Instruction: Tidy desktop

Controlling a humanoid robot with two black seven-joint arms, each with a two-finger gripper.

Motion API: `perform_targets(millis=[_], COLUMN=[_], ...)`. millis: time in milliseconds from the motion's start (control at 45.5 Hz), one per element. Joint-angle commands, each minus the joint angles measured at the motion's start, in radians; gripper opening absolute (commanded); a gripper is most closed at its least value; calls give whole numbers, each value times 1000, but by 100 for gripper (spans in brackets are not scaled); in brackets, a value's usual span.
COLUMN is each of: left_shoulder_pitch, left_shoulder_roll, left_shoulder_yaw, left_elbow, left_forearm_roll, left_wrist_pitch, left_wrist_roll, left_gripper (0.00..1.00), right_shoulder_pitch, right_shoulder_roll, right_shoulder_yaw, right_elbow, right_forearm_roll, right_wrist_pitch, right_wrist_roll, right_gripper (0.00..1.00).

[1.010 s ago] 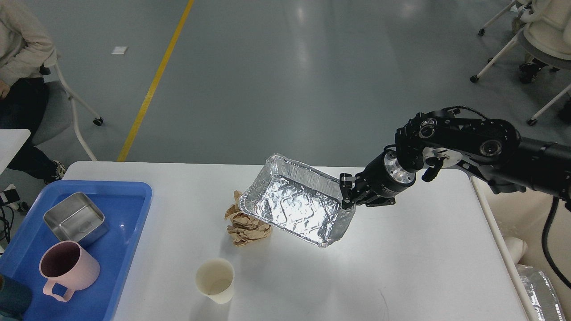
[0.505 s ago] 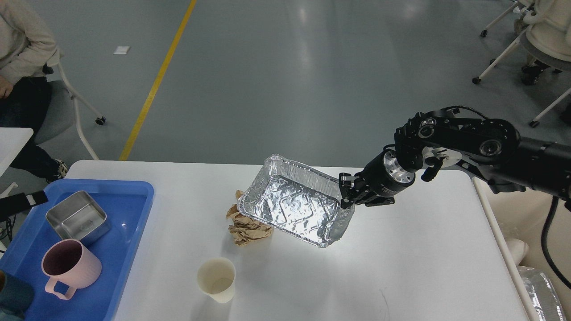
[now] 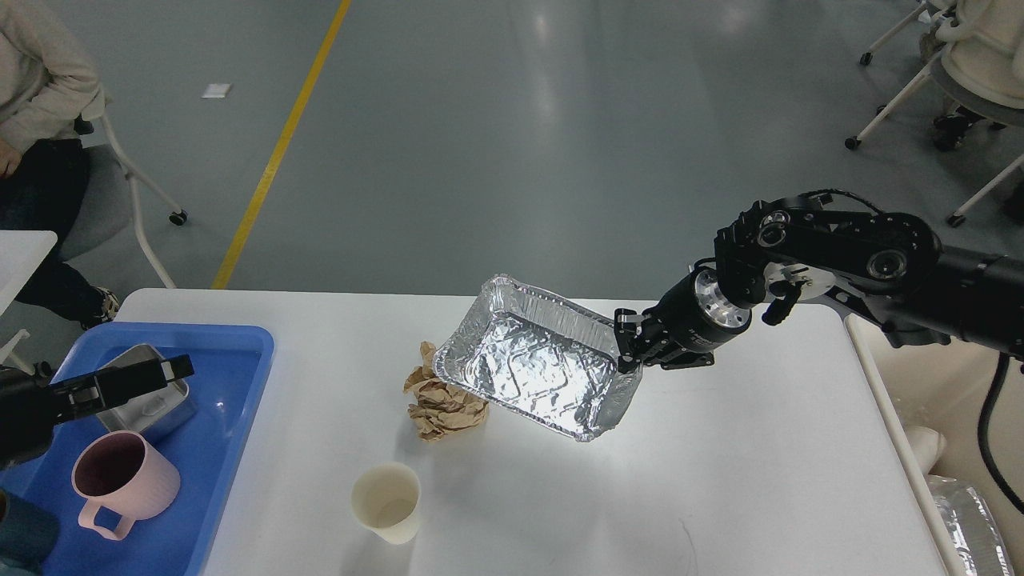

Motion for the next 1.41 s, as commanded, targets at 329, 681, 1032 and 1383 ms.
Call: perform_targets(millis=[329,681,1032,1383], left_shoulder_pitch=[-47,-38,-79,-123], left_shoulder_roll=[-25,-43,-201,-543], left_shoulder_yaw=[2,13,54,167], left_elbow=[-1,-11,24,77], left_forearm_roll=[-1,28,139,416], left_wrist_pitch=[-236,-199,-233,-264], left_wrist_roll=[83,71,90,132], left_gripper=[82,82,82,79], right_shoulder_pitch=[-4,-8,-20,-34], right_shoulder_roll=[-26,-42,-55,-55], right_shoulder_yaw=[1,5,10,22], right_elbow=[9,17,15,14], right_forearm_roll=[0,0,0,-2], right_wrist_pitch=[0,0,0,-1], right_wrist_roll=[1,1,2,2], right_gripper=[0,0,0,0])
